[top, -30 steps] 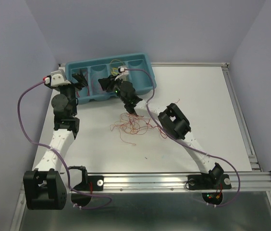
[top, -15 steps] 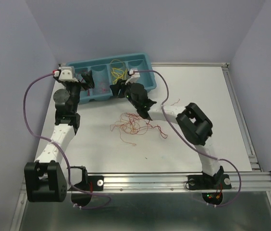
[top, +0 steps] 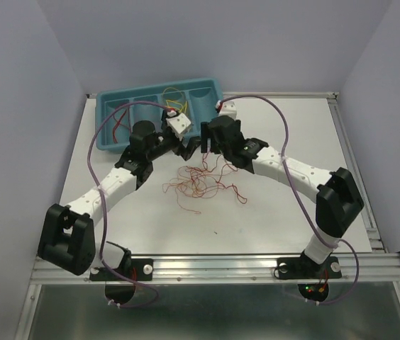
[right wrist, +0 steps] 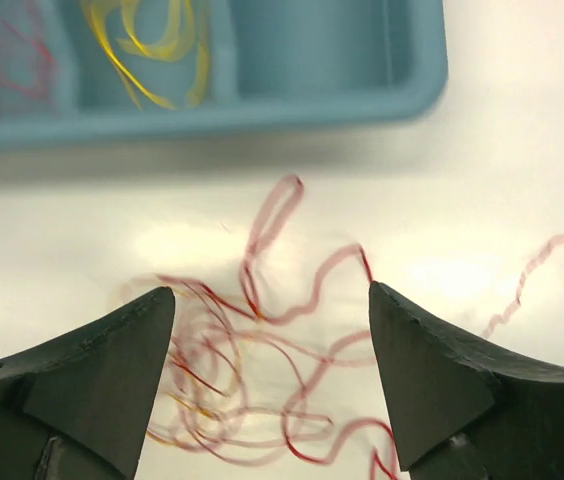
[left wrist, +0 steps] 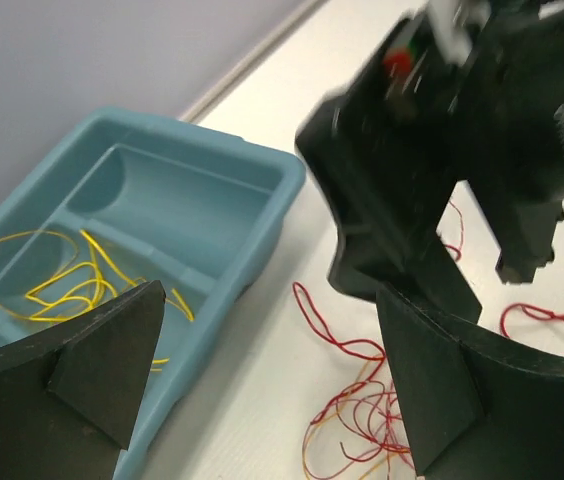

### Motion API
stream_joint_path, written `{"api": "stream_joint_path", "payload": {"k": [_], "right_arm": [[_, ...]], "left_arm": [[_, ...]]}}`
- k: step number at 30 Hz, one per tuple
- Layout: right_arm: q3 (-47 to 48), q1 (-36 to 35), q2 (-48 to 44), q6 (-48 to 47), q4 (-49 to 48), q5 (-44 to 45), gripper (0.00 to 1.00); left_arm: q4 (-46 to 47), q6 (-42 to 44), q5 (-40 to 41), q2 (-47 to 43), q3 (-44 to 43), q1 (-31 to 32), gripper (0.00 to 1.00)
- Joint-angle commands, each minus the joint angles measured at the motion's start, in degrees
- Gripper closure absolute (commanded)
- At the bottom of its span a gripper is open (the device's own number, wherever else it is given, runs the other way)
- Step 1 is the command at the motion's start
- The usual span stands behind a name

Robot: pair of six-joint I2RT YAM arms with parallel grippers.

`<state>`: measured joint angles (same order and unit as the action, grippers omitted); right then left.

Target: Untangle the cables

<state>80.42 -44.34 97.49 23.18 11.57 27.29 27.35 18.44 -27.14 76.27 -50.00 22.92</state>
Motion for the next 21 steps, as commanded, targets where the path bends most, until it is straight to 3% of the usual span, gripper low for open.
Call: {"api": "stream_joint_path", "payload": {"k": [1,8,12,21], "right_arm": [[-3.60,-0.22,1.03,0.29,14.35,2.25,0.17],[-6.67,4.34,1.12,0.91,15.94,-0.48,0.20],[-6.86,5.66,3.74,-2.34,15.32,-4.16,0.21],[-4.31,7.51,9.99,-10.96,14.36,-11.45,0.23]], "left_arm": [[-5.72,6.61,-0.29,3.34,-3.87,1.78,0.01],[-13.11,5.91,5.86,12.57,-10.73,3.98,0.01],[-17.67,6.78,5.26,15.66,-13.98,4.06,0.01],[-23.93,9.16,5.69,14.52,-16.71,3.72,0.01]]}}
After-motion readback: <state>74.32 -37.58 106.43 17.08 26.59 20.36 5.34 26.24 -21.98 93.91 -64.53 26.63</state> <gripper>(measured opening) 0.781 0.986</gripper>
